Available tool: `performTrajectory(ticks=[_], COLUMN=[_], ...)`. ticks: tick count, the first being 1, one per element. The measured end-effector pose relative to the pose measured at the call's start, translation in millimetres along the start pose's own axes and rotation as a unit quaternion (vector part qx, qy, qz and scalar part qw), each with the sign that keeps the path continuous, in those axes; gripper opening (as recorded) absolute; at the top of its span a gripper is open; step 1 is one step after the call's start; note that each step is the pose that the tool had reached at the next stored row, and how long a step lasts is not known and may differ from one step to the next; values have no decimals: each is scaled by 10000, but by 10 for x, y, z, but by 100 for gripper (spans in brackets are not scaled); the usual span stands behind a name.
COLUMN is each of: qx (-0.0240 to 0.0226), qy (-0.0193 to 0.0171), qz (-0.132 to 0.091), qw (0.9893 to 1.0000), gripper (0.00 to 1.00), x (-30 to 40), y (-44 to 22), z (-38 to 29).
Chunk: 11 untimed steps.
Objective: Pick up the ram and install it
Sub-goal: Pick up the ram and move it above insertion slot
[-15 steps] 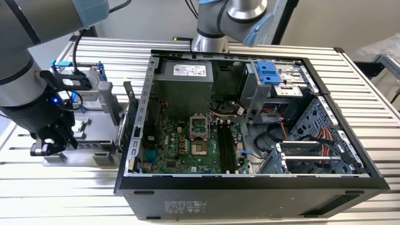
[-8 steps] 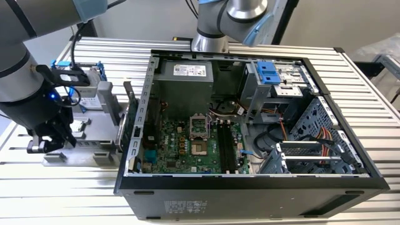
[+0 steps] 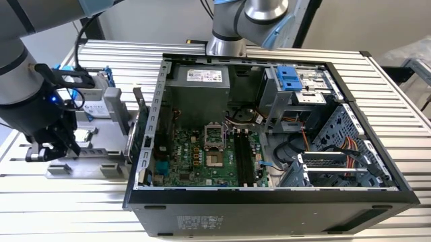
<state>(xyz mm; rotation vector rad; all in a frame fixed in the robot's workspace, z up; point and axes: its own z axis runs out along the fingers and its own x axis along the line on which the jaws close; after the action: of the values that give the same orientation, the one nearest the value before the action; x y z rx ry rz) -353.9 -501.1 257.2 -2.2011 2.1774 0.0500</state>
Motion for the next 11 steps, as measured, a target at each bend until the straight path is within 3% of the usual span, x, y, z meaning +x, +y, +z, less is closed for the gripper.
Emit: performTrajectory(ticks=[11], qx=[0], qy=[0], qz=[0], qw=[10000], gripper=[0], x=[-6], y=[-1], z=[-107])
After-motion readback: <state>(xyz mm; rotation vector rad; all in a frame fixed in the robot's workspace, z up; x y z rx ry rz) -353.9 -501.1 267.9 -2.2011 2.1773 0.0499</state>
